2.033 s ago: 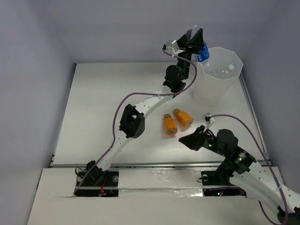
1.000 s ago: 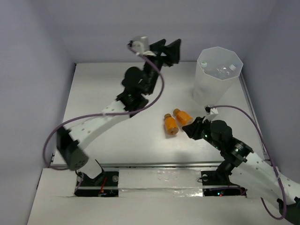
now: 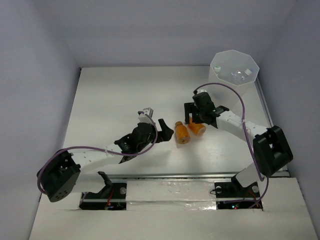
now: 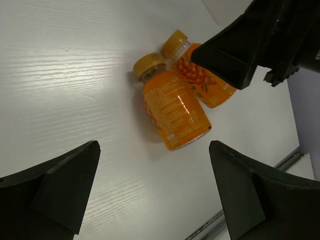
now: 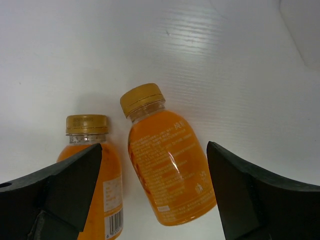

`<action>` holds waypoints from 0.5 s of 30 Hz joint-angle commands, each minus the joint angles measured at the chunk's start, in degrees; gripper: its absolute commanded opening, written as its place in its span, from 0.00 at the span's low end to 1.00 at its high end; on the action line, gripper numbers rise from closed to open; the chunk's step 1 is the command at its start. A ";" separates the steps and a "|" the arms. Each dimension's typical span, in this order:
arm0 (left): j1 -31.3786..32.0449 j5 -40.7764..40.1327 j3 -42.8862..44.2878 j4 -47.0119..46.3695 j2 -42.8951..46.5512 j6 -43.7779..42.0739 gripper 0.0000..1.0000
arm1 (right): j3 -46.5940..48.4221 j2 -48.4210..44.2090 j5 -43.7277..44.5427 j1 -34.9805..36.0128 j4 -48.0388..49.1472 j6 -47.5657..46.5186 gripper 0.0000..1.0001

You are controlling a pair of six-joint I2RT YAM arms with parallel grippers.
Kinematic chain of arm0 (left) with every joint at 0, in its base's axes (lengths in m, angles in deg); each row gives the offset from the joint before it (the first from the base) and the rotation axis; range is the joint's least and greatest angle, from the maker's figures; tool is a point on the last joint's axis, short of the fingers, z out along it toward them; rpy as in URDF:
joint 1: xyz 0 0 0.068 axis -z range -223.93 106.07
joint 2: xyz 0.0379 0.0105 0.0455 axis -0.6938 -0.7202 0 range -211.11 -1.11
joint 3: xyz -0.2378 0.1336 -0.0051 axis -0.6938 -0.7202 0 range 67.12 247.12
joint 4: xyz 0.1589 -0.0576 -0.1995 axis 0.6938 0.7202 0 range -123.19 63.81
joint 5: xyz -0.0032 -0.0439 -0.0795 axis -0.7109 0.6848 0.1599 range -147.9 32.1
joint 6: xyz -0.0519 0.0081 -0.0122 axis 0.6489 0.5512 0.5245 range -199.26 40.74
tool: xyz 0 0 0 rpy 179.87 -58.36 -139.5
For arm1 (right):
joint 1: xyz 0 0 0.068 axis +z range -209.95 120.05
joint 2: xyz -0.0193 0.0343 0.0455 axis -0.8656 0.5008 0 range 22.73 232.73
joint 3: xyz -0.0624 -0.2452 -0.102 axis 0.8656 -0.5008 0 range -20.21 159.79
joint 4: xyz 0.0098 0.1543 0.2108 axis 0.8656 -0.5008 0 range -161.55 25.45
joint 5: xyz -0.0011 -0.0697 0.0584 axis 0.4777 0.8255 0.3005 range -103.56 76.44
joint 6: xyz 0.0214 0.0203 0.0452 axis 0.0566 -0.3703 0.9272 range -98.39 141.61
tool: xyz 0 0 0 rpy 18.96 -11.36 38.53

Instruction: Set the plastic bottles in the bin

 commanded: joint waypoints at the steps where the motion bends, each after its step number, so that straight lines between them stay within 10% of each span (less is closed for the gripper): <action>1: 0.28 4.30 0.19 -5.53 -0.99 1.91 0.90 | 2.49 2.03 -3.33 -0.01 -2.24 -2.57 0.91; 15: -0.25 4.57 4.23 -6.33 -8.73 -0.72 0.94 | 1.18 5.99 -7.72 -0.01 -3.74 -1.34 0.81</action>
